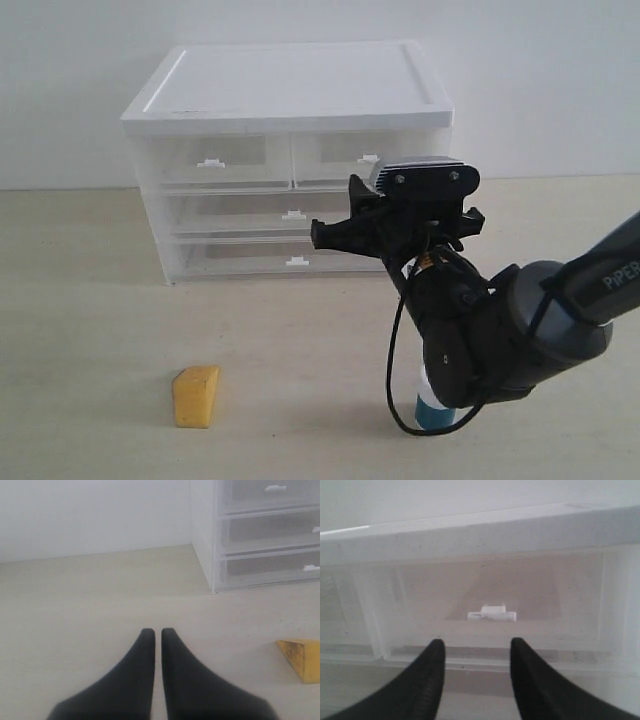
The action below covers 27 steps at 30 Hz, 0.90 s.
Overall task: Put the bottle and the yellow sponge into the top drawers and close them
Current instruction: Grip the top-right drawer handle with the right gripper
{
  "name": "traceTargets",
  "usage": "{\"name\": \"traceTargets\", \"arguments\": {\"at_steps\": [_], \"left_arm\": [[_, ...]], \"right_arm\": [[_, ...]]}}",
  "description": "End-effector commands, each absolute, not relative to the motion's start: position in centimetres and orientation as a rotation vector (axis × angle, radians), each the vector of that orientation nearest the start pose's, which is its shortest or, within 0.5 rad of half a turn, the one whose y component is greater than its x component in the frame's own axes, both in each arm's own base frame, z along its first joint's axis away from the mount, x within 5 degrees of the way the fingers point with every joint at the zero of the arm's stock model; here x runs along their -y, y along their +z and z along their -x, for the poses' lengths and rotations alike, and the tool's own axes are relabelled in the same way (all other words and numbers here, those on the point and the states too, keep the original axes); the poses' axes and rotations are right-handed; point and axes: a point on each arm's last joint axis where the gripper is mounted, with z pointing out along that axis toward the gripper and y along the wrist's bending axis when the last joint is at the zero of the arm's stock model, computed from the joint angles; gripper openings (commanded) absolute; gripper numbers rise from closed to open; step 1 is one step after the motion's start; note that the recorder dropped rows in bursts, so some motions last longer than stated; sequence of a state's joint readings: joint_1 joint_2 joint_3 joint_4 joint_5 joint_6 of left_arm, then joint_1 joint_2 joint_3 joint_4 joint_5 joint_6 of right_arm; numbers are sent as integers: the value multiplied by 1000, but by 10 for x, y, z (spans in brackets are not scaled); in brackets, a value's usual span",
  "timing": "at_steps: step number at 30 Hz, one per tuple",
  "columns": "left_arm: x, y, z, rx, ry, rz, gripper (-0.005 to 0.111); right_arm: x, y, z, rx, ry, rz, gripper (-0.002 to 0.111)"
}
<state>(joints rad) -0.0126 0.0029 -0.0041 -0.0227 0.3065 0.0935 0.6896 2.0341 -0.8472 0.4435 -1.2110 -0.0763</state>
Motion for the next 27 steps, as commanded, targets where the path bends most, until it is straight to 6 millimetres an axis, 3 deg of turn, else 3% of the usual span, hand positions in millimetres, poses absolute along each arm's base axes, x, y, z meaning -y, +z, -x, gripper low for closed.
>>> {"name": "traceTargets", "arguments": {"at_steps": [1,16,27], "left_arm": [[1,186,-54,-1779,39,-78,4],[1,186,-54,-1779,39,-78,4],[1,186,-54,-1779,39,-78,4]], "right_arm": [[-210,153,-316,-1498,296,74,64],[-221,171,-337,-1502,201,59,63],[-231,147,-354,-1475,141,55,63]]}}
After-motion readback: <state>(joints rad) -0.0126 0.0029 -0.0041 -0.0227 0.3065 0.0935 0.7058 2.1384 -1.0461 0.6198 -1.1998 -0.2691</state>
